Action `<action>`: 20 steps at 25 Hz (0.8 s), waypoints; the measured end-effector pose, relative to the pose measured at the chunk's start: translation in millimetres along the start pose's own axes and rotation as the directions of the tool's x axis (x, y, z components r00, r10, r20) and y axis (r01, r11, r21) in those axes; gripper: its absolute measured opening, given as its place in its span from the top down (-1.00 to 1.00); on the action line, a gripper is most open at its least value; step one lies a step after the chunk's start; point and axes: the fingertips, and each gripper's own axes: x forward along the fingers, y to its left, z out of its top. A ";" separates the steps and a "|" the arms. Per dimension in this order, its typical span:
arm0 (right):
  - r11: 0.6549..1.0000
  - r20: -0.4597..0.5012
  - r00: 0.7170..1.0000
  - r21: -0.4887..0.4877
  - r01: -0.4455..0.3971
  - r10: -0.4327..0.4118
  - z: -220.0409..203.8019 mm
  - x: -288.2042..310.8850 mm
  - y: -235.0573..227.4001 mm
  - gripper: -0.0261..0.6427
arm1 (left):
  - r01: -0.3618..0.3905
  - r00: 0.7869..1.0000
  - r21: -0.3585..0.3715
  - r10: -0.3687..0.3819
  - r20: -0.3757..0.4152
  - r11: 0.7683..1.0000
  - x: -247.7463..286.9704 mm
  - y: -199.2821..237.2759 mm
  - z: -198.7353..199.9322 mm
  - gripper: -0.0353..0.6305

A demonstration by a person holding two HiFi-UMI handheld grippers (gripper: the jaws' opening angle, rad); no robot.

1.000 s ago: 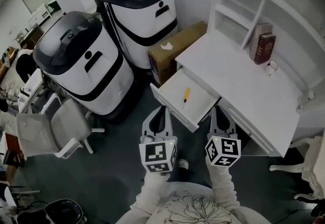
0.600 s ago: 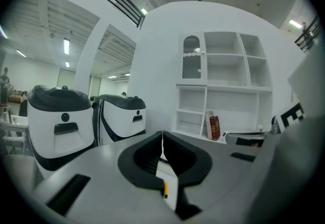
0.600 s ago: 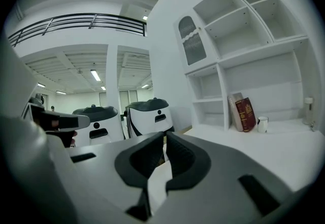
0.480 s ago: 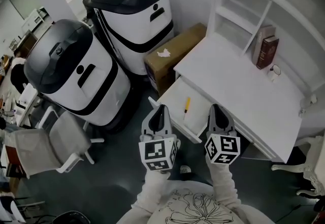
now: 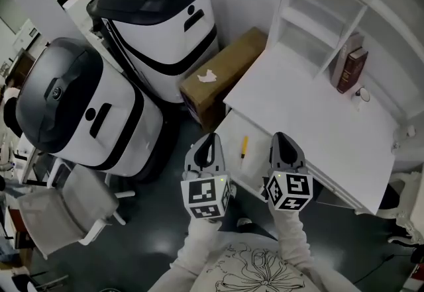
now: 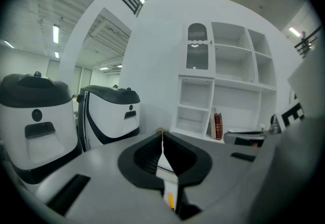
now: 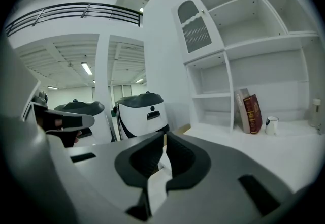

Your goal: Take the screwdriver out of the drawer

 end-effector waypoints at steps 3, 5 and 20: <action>1.000 -0.026 1.000 0.000 0.011 -0.011 -5.6 20.0 -0.2 0.91 | 0.015 1.000 -0.002 -0.015 -0.026 1.000 21.6 10.0 -4.5 0.86; 1.000 -0.046 0.999 0.000 0.017 -0.017 -11.4 32.3 -1.0 0.91 | 0.024 0.999 -0.005 -0.025 -0.044 1.000 34.7 15.1 -9.7 0.86; 0.999 -0.234 0.972 0.028 0.026 -0.019 -83.9 87.5 3.5 0.91 | 0.053 0.976 -0.019 -0.056 -0.213 0.998 86.8 45.7 -76.7 0.86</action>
